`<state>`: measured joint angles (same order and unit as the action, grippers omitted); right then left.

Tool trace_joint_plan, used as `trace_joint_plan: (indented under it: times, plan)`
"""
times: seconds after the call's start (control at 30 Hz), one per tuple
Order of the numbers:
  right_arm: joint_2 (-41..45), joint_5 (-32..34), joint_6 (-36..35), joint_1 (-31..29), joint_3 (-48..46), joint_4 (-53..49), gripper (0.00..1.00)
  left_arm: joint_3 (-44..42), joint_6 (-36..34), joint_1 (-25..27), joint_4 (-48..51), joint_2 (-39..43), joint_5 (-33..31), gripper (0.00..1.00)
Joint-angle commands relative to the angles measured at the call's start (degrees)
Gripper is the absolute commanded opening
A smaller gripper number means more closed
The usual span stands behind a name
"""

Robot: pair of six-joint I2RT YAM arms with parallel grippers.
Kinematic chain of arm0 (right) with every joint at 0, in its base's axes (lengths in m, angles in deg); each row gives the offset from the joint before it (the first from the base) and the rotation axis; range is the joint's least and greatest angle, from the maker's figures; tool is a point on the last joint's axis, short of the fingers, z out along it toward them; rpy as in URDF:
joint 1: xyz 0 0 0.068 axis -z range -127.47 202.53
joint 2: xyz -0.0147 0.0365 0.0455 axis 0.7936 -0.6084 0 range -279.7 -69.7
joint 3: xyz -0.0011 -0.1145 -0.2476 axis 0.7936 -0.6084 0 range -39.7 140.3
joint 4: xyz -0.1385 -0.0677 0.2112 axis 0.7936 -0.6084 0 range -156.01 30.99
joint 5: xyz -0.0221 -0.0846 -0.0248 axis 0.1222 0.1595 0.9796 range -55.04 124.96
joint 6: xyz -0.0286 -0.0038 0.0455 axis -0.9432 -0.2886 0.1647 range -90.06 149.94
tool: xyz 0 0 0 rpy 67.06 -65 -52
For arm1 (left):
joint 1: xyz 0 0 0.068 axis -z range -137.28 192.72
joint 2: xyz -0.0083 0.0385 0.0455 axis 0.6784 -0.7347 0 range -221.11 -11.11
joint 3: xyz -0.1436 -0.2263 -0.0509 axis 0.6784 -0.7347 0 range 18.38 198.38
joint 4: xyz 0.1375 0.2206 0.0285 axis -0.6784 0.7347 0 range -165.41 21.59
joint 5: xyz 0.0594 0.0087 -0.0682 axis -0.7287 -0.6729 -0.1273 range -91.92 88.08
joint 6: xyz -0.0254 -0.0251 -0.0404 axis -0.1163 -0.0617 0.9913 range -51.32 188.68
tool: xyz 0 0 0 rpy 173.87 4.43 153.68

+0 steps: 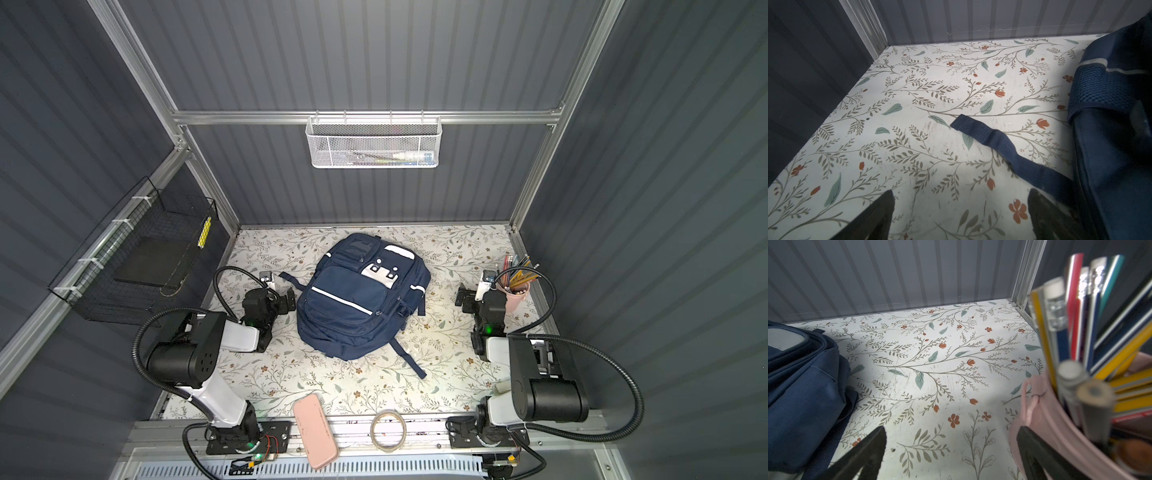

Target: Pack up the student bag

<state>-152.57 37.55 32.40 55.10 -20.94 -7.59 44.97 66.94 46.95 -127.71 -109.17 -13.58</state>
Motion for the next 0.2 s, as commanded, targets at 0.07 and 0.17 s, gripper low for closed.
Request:
trace_joint_plan:
  times: [0.07,0.17]
  plan:
    - [0.1,-2.6,0.8,1.3,1.0,0.5,0.99,0.5,0.7,0.0,-0.2,-0.5,0.7,1.00]
    - [0.3,-2.7,0.7,1.3,0.5,1.3,0.99,0.5,0.7,0.0,-0.2,-0.4,0.7,1.00]
